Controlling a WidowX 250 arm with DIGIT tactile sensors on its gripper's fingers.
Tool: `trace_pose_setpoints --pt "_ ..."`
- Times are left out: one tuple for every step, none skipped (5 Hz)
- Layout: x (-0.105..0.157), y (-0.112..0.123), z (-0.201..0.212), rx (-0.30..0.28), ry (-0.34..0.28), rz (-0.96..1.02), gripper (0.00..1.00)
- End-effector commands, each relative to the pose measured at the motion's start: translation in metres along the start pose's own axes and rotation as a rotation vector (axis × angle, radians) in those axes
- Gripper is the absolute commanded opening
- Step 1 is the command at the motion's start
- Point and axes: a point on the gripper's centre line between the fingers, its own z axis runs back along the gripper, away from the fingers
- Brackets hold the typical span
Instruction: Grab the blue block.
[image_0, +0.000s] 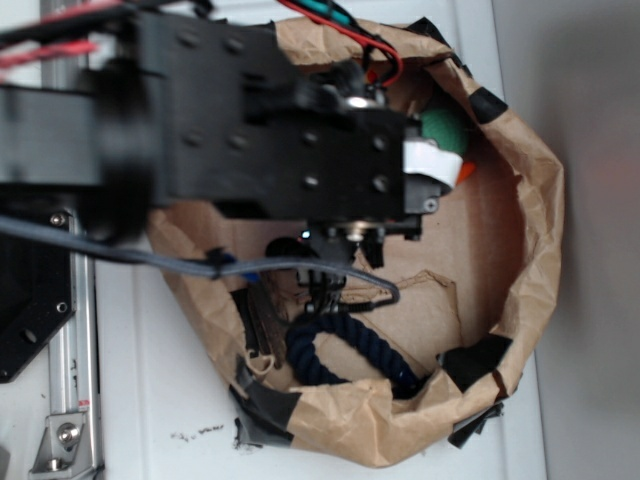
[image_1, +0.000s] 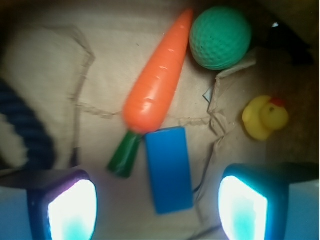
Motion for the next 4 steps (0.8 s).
trace_pose_setpoints --pt "-0.026 0.007 -0.029 -0.027 0.040 -0.326 1.00" --pt "-0.021 0.007 -0.042 -0.053 0.066 -0.387 1.00" --pt "-0.011 0.005 -0.054 -0.157 0.056 -0.324 1.00" --pt "-0.007 -0.008 -0.058 -0.188 0.065 -0.270 1.00"
